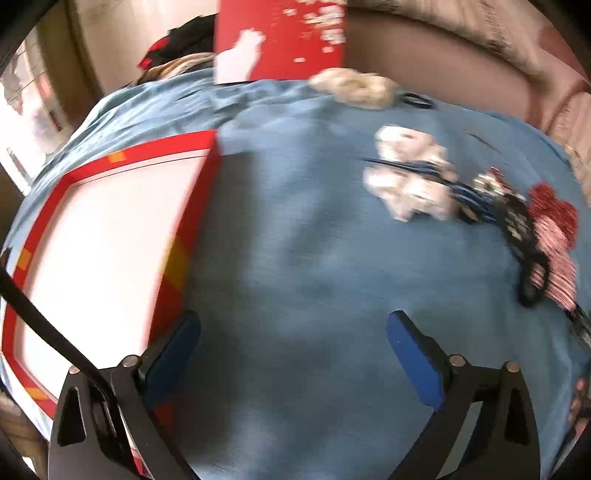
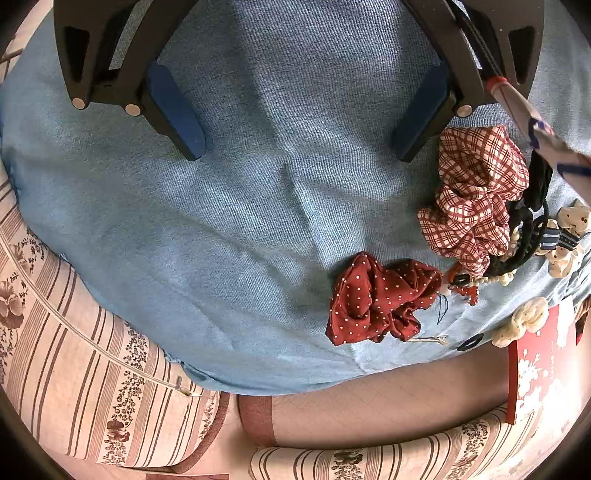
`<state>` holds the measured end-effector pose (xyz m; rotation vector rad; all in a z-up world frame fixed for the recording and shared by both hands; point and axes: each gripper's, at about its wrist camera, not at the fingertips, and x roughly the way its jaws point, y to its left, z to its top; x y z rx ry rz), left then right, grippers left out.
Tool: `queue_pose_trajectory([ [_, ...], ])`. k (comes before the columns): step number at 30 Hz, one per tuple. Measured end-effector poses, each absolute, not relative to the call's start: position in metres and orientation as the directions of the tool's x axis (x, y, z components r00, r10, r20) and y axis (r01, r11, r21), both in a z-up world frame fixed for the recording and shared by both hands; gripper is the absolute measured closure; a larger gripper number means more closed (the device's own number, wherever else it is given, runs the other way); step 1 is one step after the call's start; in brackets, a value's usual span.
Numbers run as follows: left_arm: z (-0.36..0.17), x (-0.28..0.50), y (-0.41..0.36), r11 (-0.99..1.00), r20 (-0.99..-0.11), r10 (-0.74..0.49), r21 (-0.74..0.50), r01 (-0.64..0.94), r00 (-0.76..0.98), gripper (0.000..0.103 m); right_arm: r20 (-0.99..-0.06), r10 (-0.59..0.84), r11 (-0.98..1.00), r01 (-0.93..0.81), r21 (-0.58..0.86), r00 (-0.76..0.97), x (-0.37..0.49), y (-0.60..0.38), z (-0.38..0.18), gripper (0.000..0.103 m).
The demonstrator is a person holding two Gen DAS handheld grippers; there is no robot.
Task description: Organize jewelry
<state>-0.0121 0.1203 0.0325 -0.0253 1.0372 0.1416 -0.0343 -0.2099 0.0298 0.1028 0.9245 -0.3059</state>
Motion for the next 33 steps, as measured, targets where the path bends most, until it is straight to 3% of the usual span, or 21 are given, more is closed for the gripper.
queue_pose_trajectory([
  [1,0.033,-0.010,0.126,0.990,-0.865,0.099,0.038,-0.134,0.492,0.013,-0.798,-0.215,0.952,0.303,-0.043,0.563,-0.034,-0.210,0.030,0.000],
  [11,0.048,-0.018,0.163,0.985,-0.865,0.108,0.024,-0.173,0.491,0.014,-0.802,-0.207,0.953,0.302,-0.035,0.561,-0.035,-0.212,0.029,0.000],
  [22,0.072,-0.107,0.111,0.974,-0.858,0.026,-0.094,-0.205,0.514,0.013,-0.861,-0.111,0.982,0.186,-0.019,0.497,-0.039,-0.217,0.034,0.000],
  [24,0.068,-0.118,0.097,0.977,-0.863,0.014,-0.096,-0.191,0.506,0.013,-0.870,-0.129,0.982,0.182,-0.046,0.476,-0.045,-0.213,0.042,0.006],
  [26,0.066,-0.130,0.084,0.981,-0.853,0.031,-0.074,-0.179,0.520,0.013,-0.851,-0.116,0.983,0.180,-0.026,0.512,-0.059,-0.210,0.055,0.013],
  [33,0.065,-0.160,0.060,0.989,-0.825,0.093,0.012,-0.146,0.558,0.013,-0.694,-0.150,0.987,0.150,-0.062,0.704,-0.127,-0.176,0.110,0.013],
])
